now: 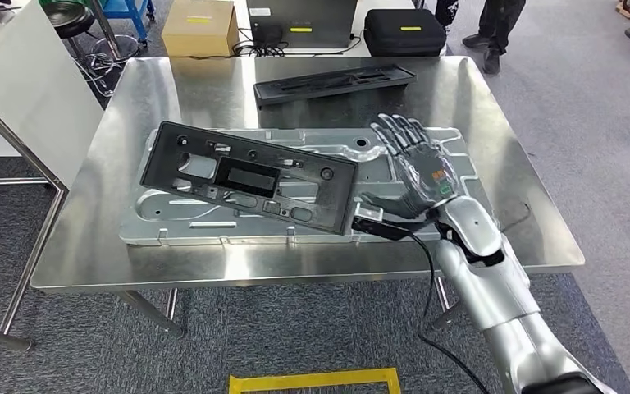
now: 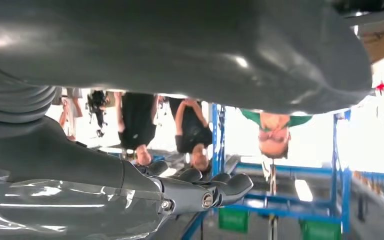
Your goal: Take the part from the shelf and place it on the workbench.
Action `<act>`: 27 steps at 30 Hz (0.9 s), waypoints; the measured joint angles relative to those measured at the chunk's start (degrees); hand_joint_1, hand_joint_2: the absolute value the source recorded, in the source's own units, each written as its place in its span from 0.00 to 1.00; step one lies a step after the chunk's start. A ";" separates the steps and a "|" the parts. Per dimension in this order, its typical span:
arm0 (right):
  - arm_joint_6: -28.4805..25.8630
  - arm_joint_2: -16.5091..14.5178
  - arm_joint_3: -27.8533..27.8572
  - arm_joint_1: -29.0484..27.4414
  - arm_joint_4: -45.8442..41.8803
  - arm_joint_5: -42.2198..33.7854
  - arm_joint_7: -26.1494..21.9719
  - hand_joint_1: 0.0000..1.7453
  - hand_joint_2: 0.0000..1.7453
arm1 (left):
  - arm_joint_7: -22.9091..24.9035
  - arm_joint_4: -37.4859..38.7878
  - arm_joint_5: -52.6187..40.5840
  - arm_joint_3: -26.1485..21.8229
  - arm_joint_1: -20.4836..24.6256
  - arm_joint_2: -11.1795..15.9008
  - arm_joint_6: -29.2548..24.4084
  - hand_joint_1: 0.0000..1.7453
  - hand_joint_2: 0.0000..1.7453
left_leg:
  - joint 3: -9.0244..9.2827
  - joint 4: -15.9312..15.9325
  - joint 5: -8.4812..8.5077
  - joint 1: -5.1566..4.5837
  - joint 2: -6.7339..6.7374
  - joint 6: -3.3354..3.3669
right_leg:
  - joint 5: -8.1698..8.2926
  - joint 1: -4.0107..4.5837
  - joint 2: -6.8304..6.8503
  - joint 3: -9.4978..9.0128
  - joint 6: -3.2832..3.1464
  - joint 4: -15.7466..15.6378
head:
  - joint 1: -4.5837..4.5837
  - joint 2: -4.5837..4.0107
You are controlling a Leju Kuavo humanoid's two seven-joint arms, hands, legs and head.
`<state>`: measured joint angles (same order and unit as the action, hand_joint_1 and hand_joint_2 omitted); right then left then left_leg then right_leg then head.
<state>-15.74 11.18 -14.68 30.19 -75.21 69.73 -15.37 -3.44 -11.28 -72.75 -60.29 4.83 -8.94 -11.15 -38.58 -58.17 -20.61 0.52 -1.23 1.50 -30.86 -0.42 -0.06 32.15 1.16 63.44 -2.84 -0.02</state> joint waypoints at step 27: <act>-10.82 -12.85 20.30 -39.23 -15.81 -38.83 -13.01 0.00 0.00 | 0.36 -0.02 -0.33 -1.56 1.11 0.29 -1.50 0.00 0.00 | 6.65 1.68 -4.48 -0.23 1.36 0.46 | -2.03 -0.46 0.30 8.45 1.45 10.42 | 0.09 0.00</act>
<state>-26.55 -1.67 5.62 -9.04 -91.01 30.90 -28.37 -3.08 -11.30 -73.07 -61.85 5.95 -8.66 -12.64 -31.94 -56.50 -25.09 0.29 0.13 1.96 -32.89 -0.88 0.24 40.60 2.62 73.85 -2.75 -0.02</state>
